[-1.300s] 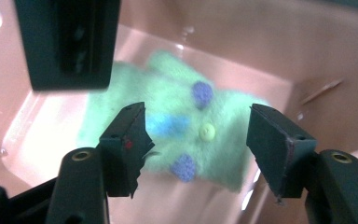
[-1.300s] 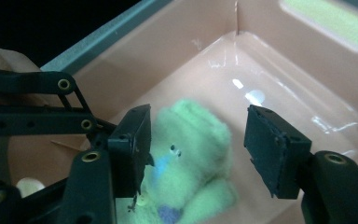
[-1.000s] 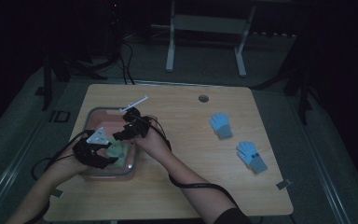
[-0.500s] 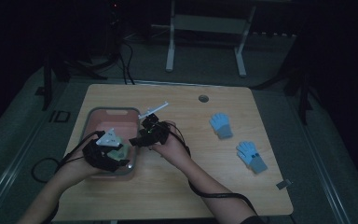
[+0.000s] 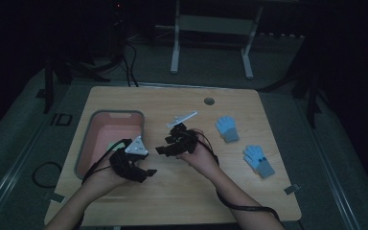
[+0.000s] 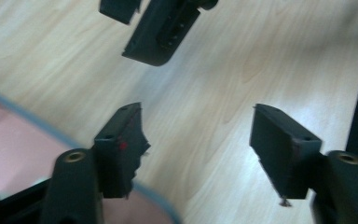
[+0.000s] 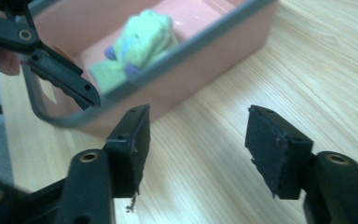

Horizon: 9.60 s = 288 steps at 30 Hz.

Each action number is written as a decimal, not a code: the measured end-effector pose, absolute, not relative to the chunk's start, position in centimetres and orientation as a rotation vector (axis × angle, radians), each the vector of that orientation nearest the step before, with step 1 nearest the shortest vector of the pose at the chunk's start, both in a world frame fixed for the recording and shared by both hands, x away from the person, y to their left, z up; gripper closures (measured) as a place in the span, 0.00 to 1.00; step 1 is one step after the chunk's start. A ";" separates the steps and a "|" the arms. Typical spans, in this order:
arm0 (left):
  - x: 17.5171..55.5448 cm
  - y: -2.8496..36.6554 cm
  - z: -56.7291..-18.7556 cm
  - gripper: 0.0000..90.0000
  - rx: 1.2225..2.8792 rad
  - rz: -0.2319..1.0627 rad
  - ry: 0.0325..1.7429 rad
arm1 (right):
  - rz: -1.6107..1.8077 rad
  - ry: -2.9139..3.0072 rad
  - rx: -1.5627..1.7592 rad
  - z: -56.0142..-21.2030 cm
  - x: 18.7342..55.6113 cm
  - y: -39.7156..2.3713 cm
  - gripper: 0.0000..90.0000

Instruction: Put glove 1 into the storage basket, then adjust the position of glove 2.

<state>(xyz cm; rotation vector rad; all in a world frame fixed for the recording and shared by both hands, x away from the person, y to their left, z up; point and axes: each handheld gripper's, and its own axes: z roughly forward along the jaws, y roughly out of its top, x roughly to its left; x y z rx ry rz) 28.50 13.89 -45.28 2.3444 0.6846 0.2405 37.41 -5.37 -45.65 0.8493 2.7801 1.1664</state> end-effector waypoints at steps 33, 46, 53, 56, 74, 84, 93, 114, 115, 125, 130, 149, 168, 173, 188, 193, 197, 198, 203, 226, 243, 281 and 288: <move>26.7 6.4 -53.7 0.03 2.241 0.329 0.600 | 1.098 2.725 0.820 -50.1 34.9 -16.0 0.15; 26.0 6.5 -55.6 0.03 2.193 0.335 0.643 | 1.124 2.712 0.889 -51.8 33.4 -20.0 0.14; 25.8 6.7 -55.7 0.03 2.175 0.344 0.665 | 1.069 2.662 0.955 -52.3 32.6 -21.6 0.13; 25.7 6.9 -55.9 0.03 2.166 0.338 0.684 | 1.067 2.649 0.958 -52.2 32.4 -22.6 0.16; 25.4 6.9 -56.1 0.03 2.176 0.345 0.674 | 1.023 2.373 1.169 -50.7 36.4 -27.8 0.68; 25.5 7.1 -56.2 0.03 2.175 0.339 0.668 | 0.963 2.364 1.183 -50.7 41.2 -27.2 0.73; 25.3 7.2 -56.0 0.03 2.169 0.347 0.660 | 0.944 2.316 1.196 -51.1 45.2 -26.3 0.68; 25.2 7.5 -55.9 0.03 2.147 0.349 0.652 | 0.844 2.322 1.210 -54.6 48.9 -25.6 0.80; 25.2 7.5 -55.9 0.03 2.144 0.353 0.650 | 0.844 2.321 1.211 -54.6 48.9 -25.6 0.85; 25.3 7.5 -56.0 0.03 2.153 0.360 0.659 | 0.881 2.240 1.320 -53.4 47.4 -24.9 0.97; 25.3 7.5 -56.0 0.03 2.162 0.367 0.657 | 0.909 2.215 1.290 -51.2 45.4 -24.1 0.97; 25.4 7.5 -55.8 0.03 2.156 0.389 0.651 | 1.091 2.166 1.325 -47.3 34.1 -19.1 0.97; 25.3 7.4 -55.8 0.03 2.147 0.375 0.636 | 0.986 2.215 1.440 -53.4 31.9 -16.4 0.97; 25.4 7.4 -55.9 0.03 2.151 0.373 0.634 | 0.955 2.217 1.441 -54.7 32.1 -16.2 0.89; 25.5 7.5 -55.9 0.03 2.149 0.368 0.637 | 0.969 2.295 1.309 -52.6 32.5 -17.8 0.69; 25.6 7.4 -56.0 0.03 2.146 0.365 0.641 | 0.948 2.322 1.240 -51.9 32.8 -19.7 0.69; 25.6 7.3 -56.0 0.03 2.150 0.370 0.639 | 0.981 2.333 1.210 -51.1 33.2 -21.6 0.68; 25.6 7.3 -56.0 0.03 2.149 0.371 0.637 | 0.981 2.325 1.205 -50.9 33.2 -22.1 0.68; 25.6 7.4 -56.1 0.03 2.153 0.376 0.637 | 0.994 2.326 1.160 -50.5 33.5 -24.7 0.68; 25.6 7.4 -56.1 0.03 2.159 0.379 0.637 | 0.942 2.353 1.066 -50.0 34.9 -33.2 0.66; 25.7 7.3 -56.2 0.03 2.167 0.375 0.637 | 0.879 2.397 1.153 -53.7 35.8 -37.5 0.69; 25.6 7.5 -55.9 0.03 2.165 0.394 0.632 | 0.949 1.987 1.515 -49.5 31.6 -28.5 0.97; 25.6 7.4 -55.9 0.03 2.168 0.394 0.626 | 0.872 2.010 1.551 -51.2 31.5 -27.4 0.96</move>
